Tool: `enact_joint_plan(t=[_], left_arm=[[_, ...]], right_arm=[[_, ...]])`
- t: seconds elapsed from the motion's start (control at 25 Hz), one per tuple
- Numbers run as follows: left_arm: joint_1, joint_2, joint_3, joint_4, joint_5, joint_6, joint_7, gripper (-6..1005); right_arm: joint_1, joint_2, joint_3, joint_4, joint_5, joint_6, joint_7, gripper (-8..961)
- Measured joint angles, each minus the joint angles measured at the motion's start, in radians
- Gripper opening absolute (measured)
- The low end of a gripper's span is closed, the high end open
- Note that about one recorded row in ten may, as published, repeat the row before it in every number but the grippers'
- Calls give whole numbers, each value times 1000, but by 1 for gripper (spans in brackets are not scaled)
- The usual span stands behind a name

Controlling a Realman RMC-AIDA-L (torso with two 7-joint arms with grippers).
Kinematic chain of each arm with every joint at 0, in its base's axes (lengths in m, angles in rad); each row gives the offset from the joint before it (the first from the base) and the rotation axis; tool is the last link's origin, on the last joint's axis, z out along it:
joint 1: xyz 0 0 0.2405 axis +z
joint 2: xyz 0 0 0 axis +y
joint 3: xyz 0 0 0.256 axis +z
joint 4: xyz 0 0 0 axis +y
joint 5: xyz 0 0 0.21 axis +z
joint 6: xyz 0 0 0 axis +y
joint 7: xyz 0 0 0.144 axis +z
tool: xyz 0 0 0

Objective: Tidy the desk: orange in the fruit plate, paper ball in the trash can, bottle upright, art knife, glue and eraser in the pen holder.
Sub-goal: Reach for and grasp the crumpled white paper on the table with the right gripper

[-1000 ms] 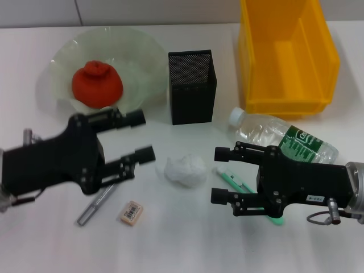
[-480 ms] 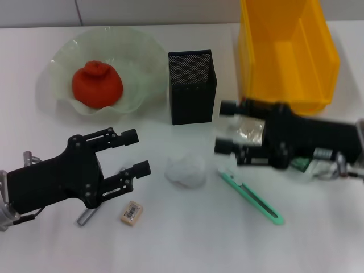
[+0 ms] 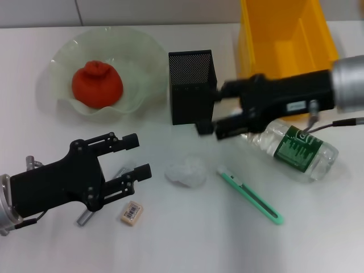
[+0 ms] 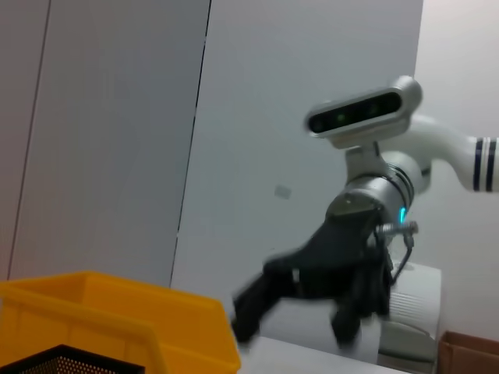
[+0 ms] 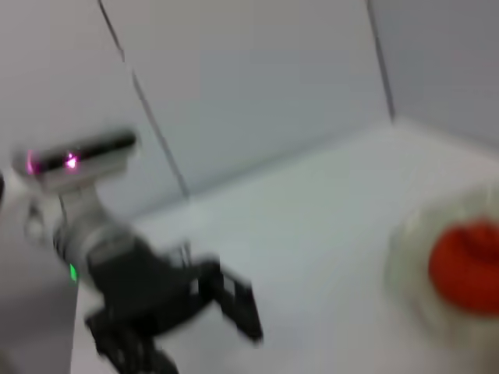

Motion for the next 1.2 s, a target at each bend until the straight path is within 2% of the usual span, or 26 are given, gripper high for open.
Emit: enact_joint_plan(t=[0.04,0.08,0.16,0.2,0.24,0.28,0.44,0.72,1.2], left_arm=[[1,0,0,0,0,-1,0,599],[1,0,0,0,0,-1,0,599],[3,0,0,-1,0,-2,0,599],[3,0,0,-1,0,-2,0,599],[3,0,0,-1,0,-6,0,599],[3,0,0,-1,0,-6,0,599],[-1,-1,0,-1,0,-27,0,599],[-4,-1,2,-1,0,-42,-1,599],[-4,-2,13,-1,0,-47,-1,599]], right_arm=[[40,0,-34,-16,-95,2,79,821],[40,0,-34,-16,-95,2,79,821],[101,1,-83,-41,-233,2,196,821],[101,1,-83,-41,-233,2,196,821],[149,1,-126,-50,-310,2,285,821],[149,1,-126,-50,-310,2,285,821],[249,5,-237,-48,-453,17,422,821],[309,5,-369,-34,-466,77,495,821],[318,8,-519,0,-468,187,575,822]])
